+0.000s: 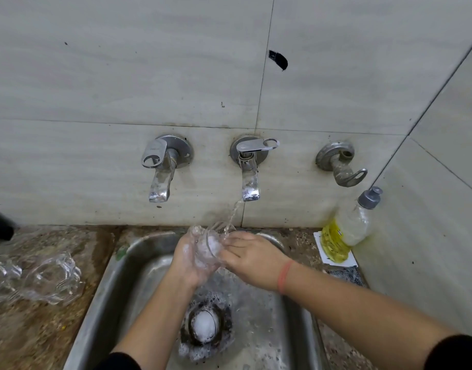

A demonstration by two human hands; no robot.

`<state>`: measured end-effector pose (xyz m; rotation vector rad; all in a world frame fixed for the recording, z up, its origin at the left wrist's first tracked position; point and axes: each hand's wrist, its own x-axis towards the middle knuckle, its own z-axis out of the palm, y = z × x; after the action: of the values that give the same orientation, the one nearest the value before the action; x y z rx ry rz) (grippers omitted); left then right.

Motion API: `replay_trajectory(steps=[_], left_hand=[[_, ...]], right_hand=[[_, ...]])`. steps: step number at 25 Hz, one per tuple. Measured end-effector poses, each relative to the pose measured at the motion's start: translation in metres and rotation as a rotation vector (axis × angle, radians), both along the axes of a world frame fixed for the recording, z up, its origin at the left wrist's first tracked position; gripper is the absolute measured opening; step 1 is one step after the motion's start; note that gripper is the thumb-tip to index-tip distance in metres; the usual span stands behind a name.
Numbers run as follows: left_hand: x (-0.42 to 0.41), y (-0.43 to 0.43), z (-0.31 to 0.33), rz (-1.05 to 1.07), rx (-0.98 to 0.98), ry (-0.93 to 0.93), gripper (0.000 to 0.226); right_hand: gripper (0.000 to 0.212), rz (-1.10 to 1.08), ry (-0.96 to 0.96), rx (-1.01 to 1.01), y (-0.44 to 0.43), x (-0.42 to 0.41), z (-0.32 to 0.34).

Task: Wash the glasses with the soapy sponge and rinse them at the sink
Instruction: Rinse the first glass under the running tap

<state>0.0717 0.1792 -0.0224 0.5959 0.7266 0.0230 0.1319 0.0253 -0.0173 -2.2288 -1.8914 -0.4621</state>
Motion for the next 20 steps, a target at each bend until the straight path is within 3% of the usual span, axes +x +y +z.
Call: replay_trajectory(steps=[3, 4, 7, 8, 10, 12, 14, 15, 17, 19, 20], left_hand=[[0.002, -0.009, -0.006, 0.109, 0.033, -0.051, 0.036], [0.000, -0.010, -0.007, 0.144, 0.011, -0.045, 0.036], [0.001, 0.003, -0.011, 0.042, -0.011, -0.033, 0.038], [0.000, 0.006, -0.011, -0.013, -0.012, -0.012, 0.033], [-0.001, 0.003, -0.011, 0.009, -0.047, -0.020, 0.025], [-0.002, -0.004, -0.015, 0.128, -0.059, -0.069, 0.037], [-0.003, -0.006, -0.016, 0.202, -0.023, -0.090, 0.047], [-0.004, -0.006, -0.012, 0.200, 0.006, -0.089, 0.049], [-0.005, 0.002, -0.012, 0.202, 0.036, -0.020, 0.047], [-0.007, 0.008, -0.010, 0.230, 0.022, 0.001, 0.042], [-0.006, 0.008, -0.013, 0.227, 0.028, -0.003, 0.041]], right_hand=[[0.011, -0.270, 0.526, 0.077, 0.022, -0.042, 0.019], [0.014, -0.264, 0.538, 0.041, 0.023, -0.041, 0.020], [0.009, 0.019, 0.060, -0.024, 0.006, -0.010, 0.008], [0.011, 0.083, -0.022, -0.032, 0.003, 0.003, 0.002], [0.012, 0.040, 0.047, 0.015, 0.008, -0.002, 0.001], [0.010, -0.106, 0.235, 0.080, 0.023, -0.030, 0.012], [0.005, -0.114, 0.336, 0.005, 0.037, -0.042, 0.028], [0.012, -0.109, 0.478, -0.089, 0.040, -0.038, 0.038], [0.022, -0.186, 1.002, -0.183, 0.045, -0.025, 0.054], [0.024, -0.327, 1.515, -0.087, 0.057, -0.010, 0.060], [0.028, -0.382, 1.679, -0.031, 0.063, -0.002, 0.059]])
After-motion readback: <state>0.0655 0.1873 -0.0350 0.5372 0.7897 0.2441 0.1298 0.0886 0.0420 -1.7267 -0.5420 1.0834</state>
